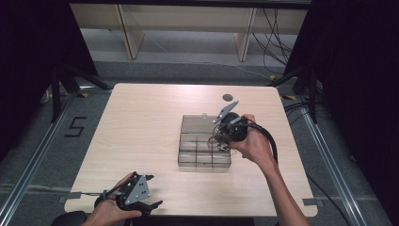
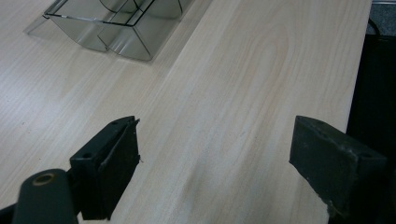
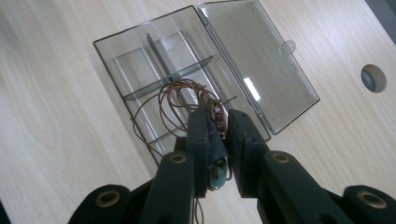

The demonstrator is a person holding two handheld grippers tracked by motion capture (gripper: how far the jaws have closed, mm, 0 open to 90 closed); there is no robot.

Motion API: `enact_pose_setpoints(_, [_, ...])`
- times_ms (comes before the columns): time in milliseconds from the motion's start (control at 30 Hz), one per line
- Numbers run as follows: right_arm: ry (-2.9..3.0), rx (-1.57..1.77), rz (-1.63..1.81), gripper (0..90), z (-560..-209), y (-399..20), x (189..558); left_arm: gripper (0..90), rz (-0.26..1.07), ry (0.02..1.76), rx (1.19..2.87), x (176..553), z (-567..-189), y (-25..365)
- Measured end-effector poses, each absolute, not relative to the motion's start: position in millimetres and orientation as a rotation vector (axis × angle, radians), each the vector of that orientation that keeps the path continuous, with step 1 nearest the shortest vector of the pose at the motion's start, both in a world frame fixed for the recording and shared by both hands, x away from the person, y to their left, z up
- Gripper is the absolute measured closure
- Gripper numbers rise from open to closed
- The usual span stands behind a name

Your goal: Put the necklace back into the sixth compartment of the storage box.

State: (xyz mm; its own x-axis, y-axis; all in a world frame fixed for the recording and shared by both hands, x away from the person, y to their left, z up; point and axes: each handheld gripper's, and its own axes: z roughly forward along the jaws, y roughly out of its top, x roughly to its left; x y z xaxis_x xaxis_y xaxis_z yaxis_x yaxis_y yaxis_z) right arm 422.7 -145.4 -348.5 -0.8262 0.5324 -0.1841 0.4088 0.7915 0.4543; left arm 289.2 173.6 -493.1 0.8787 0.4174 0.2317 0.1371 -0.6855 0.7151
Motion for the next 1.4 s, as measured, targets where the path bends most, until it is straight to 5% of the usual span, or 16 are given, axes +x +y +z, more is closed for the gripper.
enact_pose_setpoints(1400, [2.836, 0.802, 0.464, 79.8, -422, -161, 440, 15.2, 0.485, 0.414, 2.294, 289, -495, 173])
